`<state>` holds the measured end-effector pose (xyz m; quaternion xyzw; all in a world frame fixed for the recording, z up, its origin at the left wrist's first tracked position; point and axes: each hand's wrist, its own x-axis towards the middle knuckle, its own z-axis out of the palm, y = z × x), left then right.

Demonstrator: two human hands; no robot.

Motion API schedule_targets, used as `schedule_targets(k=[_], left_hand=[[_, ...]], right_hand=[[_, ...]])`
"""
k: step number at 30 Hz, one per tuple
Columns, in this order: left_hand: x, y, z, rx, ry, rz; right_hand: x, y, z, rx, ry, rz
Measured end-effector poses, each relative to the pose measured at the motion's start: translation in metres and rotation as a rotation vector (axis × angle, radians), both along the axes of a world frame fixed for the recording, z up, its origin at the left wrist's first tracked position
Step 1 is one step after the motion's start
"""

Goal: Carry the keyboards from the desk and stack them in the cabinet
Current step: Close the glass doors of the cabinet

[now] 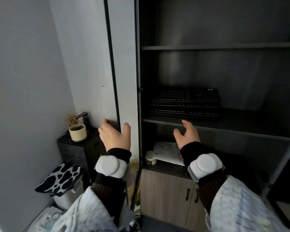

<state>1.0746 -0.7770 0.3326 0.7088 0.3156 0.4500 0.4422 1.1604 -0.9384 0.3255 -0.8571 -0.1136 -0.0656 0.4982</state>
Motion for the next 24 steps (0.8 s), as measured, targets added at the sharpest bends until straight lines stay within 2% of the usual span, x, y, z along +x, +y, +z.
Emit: schedule_targets(k=[6,8,11,14,19,24], left_hand=[[0.014,-0.059,-0.011,0.107,0.030,-0.238],[0.027,-0.090,-0.012,0.133,0.035,-0.385],[0.040,-0.106,-0.014,0.149,0.055,-0.416],[0.066,-0.142,-0.014,0.187,0.101,-0.515],[0.118,-0.193,-0.009,0.211,0.178,-0.538],[0.164,-0.237,-0.001,0.195,0.222,-0.471]], right_hand=[[-0.010,-0.035,-0.006,0.021,0.019,-0.106],[-0.011,-0.065,-0.011,0.045,0.020,-0.206],[-0.012,-0.081,-0.009,0.039,0.032,-0.222],[-0.013,-0.122,-0.010,0.069,0.024,-0.348],[-0.010,-0.188,-0.005,0.101,0.021,-0.475],[0.000,-0.251,0.007,0.119,-0.029,-0.579]])
